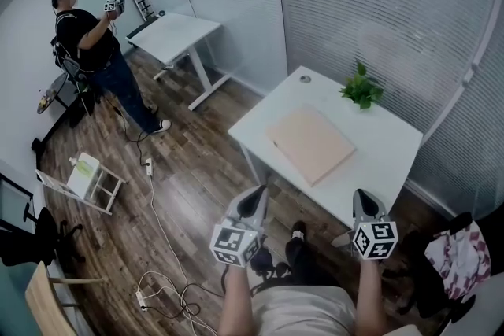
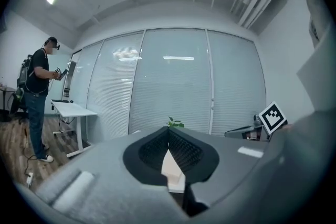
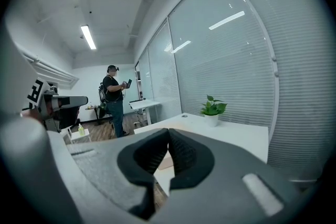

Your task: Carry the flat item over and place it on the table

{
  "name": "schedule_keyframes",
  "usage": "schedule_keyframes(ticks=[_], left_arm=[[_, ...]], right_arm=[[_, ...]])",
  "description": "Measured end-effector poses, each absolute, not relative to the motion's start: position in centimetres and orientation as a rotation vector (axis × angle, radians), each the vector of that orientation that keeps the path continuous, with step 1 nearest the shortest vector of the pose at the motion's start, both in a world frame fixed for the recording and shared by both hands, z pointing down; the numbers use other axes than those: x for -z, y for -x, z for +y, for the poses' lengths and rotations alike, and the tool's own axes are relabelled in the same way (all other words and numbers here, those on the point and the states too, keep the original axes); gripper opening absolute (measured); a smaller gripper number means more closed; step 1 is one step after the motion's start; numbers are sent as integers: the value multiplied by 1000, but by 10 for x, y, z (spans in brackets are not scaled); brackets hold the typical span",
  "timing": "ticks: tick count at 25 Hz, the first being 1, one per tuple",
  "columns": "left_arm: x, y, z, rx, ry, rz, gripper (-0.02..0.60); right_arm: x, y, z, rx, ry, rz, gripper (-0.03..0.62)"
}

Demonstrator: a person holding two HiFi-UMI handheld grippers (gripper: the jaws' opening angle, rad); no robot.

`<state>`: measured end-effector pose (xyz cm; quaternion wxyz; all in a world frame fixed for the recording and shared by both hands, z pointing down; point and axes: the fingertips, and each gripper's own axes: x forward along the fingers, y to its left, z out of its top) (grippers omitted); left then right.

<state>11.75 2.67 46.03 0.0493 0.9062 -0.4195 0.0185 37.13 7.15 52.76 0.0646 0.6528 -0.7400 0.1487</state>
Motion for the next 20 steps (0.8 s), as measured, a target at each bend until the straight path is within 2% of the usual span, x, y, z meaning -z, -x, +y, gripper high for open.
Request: schedule_keyframes(ticks=[20], left_arm=[[-471, -110, 18, -145, -2654, -1308, 8]], right_arm=[[-517, -366, 56, -466, -1911, -2272, 2]])
